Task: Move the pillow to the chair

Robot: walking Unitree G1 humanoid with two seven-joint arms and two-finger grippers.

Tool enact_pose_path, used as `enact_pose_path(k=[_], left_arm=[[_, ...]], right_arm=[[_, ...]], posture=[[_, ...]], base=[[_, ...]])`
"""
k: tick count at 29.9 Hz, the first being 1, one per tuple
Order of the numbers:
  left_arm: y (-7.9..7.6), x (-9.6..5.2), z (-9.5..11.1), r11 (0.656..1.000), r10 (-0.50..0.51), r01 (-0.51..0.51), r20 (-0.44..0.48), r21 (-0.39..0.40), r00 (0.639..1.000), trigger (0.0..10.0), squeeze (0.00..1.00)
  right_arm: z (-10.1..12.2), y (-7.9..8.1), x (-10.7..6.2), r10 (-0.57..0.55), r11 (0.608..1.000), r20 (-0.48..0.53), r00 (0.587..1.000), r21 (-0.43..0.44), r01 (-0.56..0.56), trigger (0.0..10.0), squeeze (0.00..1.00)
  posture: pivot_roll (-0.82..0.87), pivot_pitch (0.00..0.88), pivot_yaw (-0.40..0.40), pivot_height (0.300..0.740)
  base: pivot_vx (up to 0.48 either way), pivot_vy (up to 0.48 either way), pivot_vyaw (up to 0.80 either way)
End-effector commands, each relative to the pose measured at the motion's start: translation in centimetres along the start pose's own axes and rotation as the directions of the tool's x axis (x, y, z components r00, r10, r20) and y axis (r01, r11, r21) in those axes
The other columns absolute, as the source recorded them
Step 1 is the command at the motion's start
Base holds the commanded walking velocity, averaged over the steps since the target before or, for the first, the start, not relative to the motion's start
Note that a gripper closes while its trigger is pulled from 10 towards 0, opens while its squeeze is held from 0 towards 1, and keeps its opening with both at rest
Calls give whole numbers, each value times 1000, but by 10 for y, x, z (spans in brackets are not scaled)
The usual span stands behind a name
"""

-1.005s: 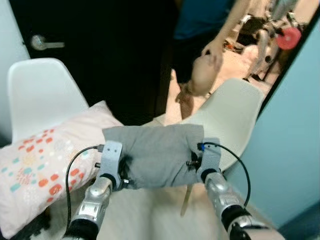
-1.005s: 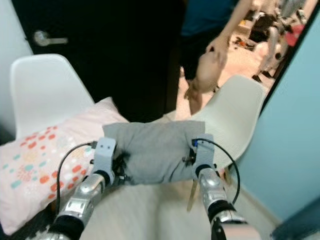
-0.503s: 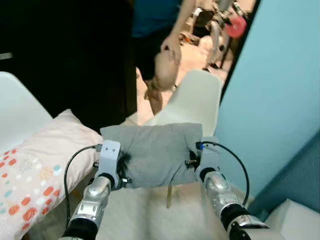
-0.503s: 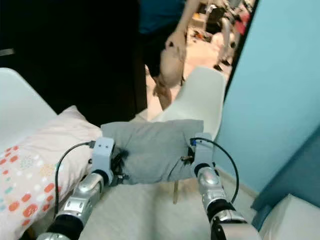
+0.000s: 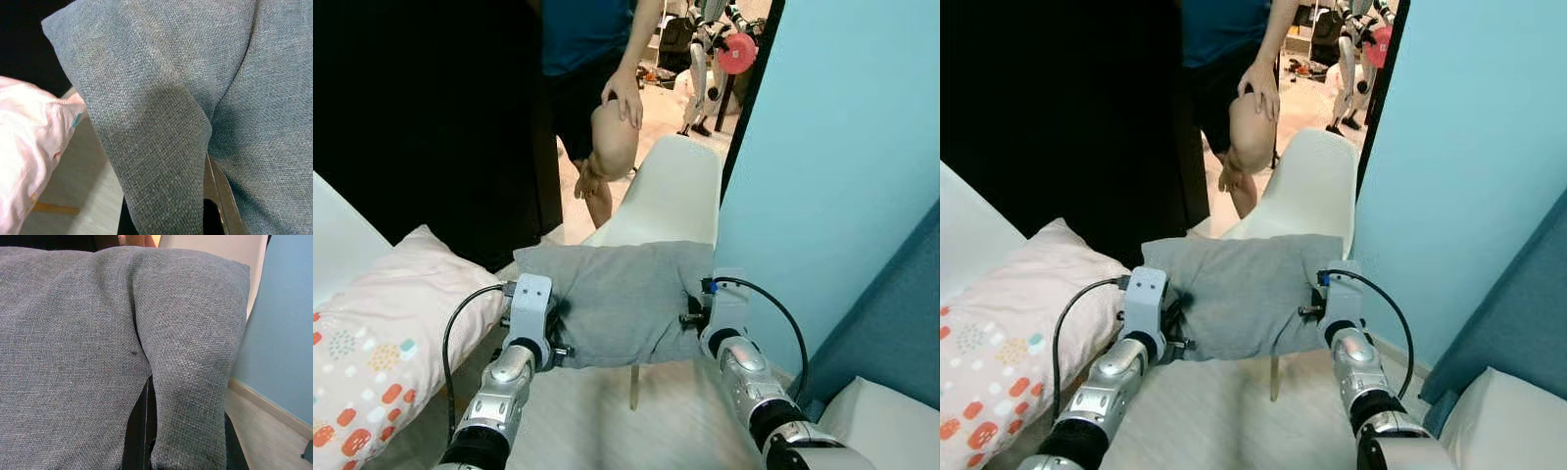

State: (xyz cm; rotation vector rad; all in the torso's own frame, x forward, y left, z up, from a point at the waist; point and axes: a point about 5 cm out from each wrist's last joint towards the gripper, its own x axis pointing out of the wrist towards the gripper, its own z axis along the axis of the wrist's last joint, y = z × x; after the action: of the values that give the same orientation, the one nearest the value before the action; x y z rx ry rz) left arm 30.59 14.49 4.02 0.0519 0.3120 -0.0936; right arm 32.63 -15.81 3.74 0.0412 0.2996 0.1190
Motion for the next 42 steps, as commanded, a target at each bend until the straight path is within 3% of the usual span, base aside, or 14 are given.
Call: enact_pose_path(k=[1, 23, 42], left_arm=[[-2, 3, 10, 1000, -8, 8, 58, -2, 998, 10000, 0], [0, 2, 11, 1000, 0, 0, 59, -7, 998, 10000, 0], [-2, 4, 10, 1000, -19, 19, 49, 2, 999, 10000, 0]], right_arm=[[8, 4, 3, 25, 1000, 25, 999, -14, -25, 10000, 0], [11, 4, 4, 29, 1000, 39, 999, -12, -28, 10000, 0], [6, 0, 1, 8, 1000, 39, 999, 12, -8, 10000, 0]], posture=[[15, 0, -36, 740], [19, 0, -39, 740], [8, 0, -26, 740]], base=[[337, 0, 0], [332, 0, 0], [301, 0, -800]])
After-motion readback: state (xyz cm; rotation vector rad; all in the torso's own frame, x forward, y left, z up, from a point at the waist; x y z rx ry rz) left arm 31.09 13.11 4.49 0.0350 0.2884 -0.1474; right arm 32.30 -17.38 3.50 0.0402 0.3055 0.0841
